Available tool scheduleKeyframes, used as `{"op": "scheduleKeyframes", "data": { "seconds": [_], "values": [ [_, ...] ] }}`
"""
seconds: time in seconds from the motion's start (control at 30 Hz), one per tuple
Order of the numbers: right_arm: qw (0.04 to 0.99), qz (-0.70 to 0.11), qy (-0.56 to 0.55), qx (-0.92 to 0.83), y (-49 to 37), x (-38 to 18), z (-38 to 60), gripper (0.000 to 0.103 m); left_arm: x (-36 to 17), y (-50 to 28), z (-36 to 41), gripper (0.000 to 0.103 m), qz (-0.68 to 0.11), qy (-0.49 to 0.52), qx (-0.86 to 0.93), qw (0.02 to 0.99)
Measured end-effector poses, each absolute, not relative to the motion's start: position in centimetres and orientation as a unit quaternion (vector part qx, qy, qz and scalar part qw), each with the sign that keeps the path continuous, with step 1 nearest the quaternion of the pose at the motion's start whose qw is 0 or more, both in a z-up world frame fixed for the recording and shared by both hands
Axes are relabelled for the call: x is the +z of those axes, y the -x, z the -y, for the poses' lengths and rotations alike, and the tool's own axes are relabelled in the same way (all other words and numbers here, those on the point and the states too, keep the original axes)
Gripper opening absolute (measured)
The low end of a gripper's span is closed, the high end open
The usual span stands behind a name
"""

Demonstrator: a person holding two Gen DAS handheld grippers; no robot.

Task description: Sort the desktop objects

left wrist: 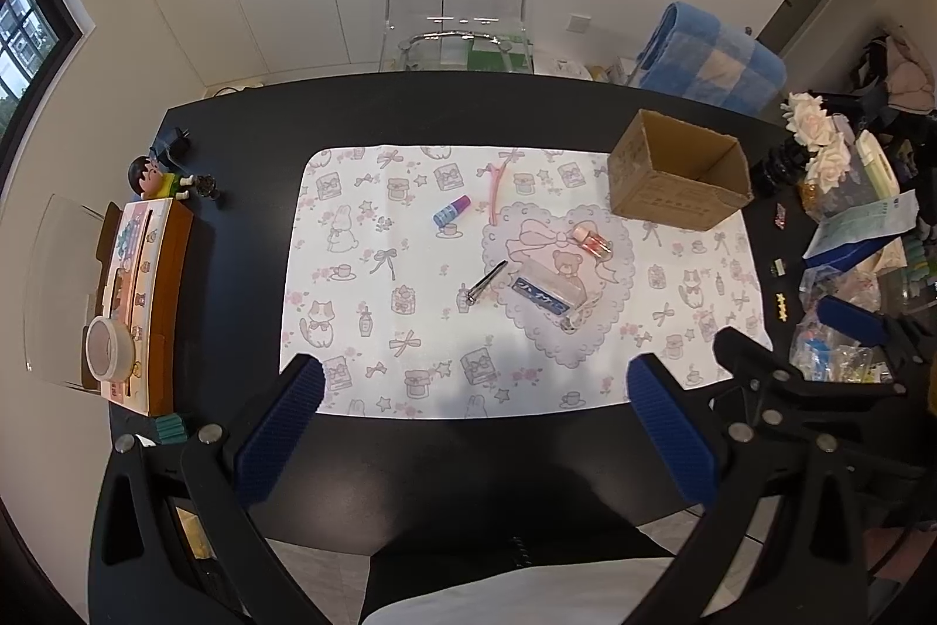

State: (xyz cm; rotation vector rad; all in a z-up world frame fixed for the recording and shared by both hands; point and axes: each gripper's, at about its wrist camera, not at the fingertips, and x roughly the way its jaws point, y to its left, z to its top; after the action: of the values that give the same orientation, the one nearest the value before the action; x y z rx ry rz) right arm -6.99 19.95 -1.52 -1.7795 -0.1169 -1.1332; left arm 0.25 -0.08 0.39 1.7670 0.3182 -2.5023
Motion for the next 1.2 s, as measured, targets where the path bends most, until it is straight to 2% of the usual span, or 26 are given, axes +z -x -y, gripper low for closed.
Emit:
{"op": "scheduleKeyframes", "data": {
  "seconds": [0.83,1.2],
  "values": [
    [0.493,0.052,0.733,-0.466,7.1,-1.1,-19.6,0.103,-0.7,0.2,0.5,0.103,-0.112,-0.584,-0.803,0.031],
    [0.498,0.036,0.731,-0.466,5.2,1.9,-19.0,0.103,-5.6,1.9,0.7,0.103,-0.119,-0.599,-0.792,0.022]
  ]
}}
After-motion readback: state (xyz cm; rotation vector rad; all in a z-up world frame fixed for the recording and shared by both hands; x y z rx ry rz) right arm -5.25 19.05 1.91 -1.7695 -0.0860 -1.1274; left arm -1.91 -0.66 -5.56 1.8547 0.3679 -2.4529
